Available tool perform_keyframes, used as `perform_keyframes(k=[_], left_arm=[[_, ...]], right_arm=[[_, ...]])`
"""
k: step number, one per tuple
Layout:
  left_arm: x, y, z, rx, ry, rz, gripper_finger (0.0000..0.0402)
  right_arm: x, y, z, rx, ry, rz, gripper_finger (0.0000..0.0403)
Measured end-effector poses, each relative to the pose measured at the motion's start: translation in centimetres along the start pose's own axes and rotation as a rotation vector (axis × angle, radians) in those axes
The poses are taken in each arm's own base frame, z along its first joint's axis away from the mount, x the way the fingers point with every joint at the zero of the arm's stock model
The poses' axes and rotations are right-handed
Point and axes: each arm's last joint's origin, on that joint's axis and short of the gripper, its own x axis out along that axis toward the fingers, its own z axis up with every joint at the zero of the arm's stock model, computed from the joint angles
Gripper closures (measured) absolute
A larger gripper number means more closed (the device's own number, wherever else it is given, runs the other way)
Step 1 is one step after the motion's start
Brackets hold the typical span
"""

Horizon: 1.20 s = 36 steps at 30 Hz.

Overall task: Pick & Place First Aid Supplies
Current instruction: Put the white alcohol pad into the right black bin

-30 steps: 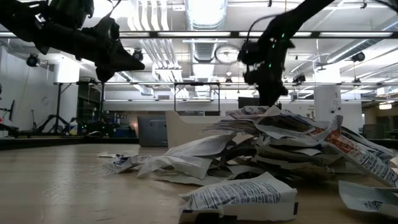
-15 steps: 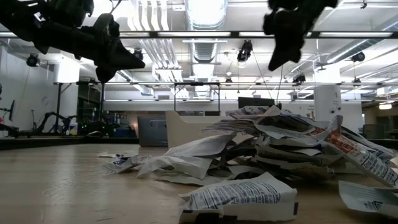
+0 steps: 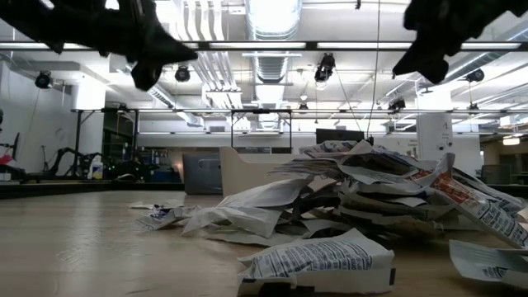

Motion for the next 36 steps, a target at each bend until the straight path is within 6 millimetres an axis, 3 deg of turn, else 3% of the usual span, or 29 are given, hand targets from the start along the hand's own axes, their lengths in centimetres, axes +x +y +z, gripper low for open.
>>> perform_keyframes(k=[6, 12, 22, 28, 36], left_arm=[[1.2, -3.6, 1.3, 0.032, 0.043, -0.021, 0.0402], [3.3, -8.7, 2.4, 0.111, 0.183, 0.009, 0.0402], [6.6, -16.1, 3.6, 0.147, 0.348, 0.017, 0.0402], [8.6, -19.2, 2.3, 0.116, 0.553, 0.115, 0.0402], [11.5, -22.8, -1.4, 0.119, 0.790, 0.217, 0.0402]], right_arm=[[-1.5, -0.4, -1.8, 0.028, -0.078, 0.027, 0.0394], [-2.8, -0.4, -3.0, -0.029, -0.147, 0.092, 0.0394], [-3.5, -1.1, -5.6, -0.024, -0.253, 0.135, 0.0394], [-3.1, -1.5, -6.8, -0.023, -0.277, 0.136, 0.0394], [-2.9, -1.5, -6.5, -0.003, -0.324, 0.151, 0.0394]])
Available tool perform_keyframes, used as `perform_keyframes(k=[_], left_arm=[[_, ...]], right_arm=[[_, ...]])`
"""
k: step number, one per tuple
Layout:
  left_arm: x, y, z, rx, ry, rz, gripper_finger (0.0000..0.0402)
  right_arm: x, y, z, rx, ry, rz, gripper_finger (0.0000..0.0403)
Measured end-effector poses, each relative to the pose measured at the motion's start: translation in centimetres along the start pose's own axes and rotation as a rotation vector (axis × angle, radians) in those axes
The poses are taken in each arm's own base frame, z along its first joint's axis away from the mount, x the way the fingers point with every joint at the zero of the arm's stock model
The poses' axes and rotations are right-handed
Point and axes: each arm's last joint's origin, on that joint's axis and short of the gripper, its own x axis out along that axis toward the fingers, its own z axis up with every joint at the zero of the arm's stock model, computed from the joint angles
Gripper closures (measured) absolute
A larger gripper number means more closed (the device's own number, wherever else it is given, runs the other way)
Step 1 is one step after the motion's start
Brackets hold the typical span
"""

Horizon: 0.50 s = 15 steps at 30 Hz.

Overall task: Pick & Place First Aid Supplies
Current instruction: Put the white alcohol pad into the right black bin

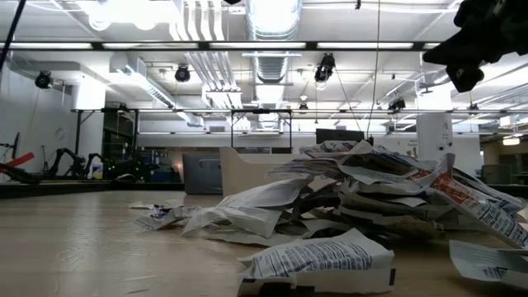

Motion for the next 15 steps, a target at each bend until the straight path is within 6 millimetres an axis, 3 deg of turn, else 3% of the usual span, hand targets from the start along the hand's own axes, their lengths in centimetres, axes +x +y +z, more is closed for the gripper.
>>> perform_keyframes(k=[6, 15], left_arm=[[2.7, -1.5, -1.1, 0.011, 0.118, -0.008, 0.0402], [4.6, -0.6, -3.3, 0.011, 0.227, 0.073, 0.0401]], right_arm=[[0.1, 0.0, 0.0, 0.001, 0.007, -0.003, 0.0394], [0.1, 0.0, 0.0, -0.002, 0.008, -0.003, 0.0394]])
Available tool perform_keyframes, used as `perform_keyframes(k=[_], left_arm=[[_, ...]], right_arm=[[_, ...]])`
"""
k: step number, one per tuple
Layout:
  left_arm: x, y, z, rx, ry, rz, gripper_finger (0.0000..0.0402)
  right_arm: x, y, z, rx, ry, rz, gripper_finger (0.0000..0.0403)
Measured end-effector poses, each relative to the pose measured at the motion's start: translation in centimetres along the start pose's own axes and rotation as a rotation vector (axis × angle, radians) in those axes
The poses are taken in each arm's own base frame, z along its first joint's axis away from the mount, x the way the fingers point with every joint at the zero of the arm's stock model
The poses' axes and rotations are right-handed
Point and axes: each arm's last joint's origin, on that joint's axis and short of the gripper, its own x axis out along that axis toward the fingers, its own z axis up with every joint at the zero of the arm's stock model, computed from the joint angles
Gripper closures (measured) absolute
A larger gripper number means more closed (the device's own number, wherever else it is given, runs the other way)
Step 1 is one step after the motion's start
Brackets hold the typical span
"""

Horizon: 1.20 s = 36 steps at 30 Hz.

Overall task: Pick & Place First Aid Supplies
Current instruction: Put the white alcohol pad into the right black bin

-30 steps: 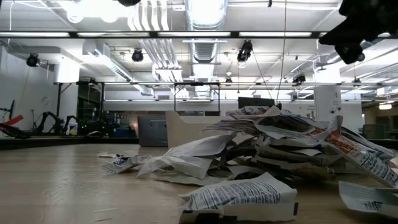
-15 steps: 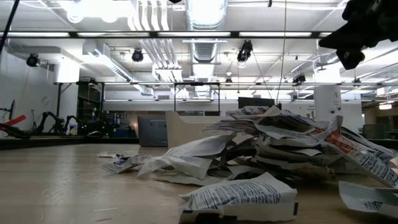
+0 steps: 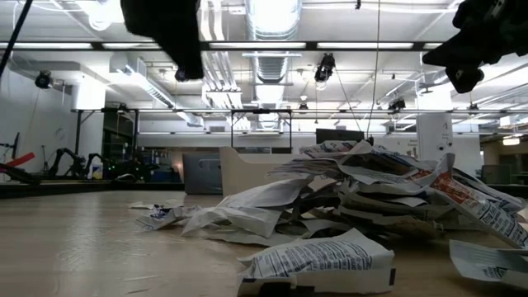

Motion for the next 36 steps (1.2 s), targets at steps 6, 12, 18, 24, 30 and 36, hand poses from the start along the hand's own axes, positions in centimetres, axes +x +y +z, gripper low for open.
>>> perform_keyframes(k=[6, 12, 18, 24, 30, 36], left_arm=[[1.5, 0.1, -0.9, -0.012, 0.044, -0.028, 0.0376], [3.0, 0.4, -1.7, -0.008, 0.036, -0.038, 0.0319], [4.7, 1.0, -2.3, 0.017, 0.037, -0.043, 0.0303], [5.5, 1.8, -1.6, 0.031, 0.031, -0.062, 0.0305], [6.2, 2.8, -1.2, 0.045, 0.066, -0.061, 0.0305], [6.8, 3.1, -1.5, 0.061, 0.093, -0.077, 0.0305]], right_arm=[[0.0, 0.0, 0.0, 0.001, 0.000, 0.000, 0.0394], [0.0, 0.0, 0.0, 0.001, 0.002, 0.000, 0.0394], [0.0, 0.0, -0.1, -0.003, 0.003, -0.001, 0.0394], [0.0, 0.0, -0.1, -0.007, 0.003, -0.001, 0.0394], [0.0, 0.0, -0.1, -0.007, 0.004, -0.001, 0.0394], [0.0, 0.0, -0.1, -0.007, 0.004, -0.002, 0.0394]])
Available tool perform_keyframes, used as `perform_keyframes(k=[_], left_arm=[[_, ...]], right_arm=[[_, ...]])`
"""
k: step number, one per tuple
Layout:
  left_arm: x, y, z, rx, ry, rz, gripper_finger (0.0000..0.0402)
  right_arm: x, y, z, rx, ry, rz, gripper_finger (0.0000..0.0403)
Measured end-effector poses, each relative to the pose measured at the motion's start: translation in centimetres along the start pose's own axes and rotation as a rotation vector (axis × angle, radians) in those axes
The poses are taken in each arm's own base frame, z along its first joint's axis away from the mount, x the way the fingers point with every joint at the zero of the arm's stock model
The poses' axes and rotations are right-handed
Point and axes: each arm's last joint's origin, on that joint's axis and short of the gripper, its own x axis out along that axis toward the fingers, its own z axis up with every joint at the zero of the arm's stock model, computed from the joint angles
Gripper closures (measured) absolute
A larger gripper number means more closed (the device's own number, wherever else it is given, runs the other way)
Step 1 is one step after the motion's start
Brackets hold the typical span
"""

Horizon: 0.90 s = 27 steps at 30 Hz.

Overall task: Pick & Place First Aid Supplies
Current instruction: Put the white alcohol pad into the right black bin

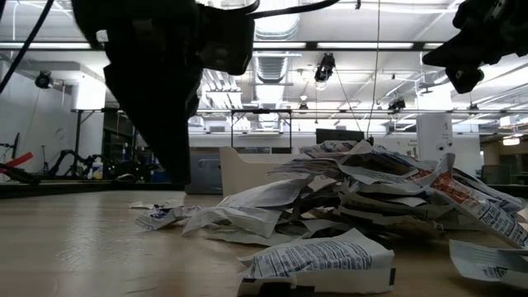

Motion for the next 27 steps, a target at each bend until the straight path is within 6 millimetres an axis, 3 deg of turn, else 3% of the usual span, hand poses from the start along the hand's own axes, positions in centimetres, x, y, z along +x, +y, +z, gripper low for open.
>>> perform_keyframes(k=[18, 27], left_arm=[[1.5, 0.8, -0.3, -0.013, -0.019, -0.009, 0.0307], [3.8, 0.8, -0.6, 0.011, 0.022, 0.020, 0.0308]], right_arm=[[0.0, 0.0, 0.0, 0.000, 0.000, 0.000, 0.0394], [0.0, 0.0, 0.0, 0.001, 0.001, 0.000, 0.0394]])
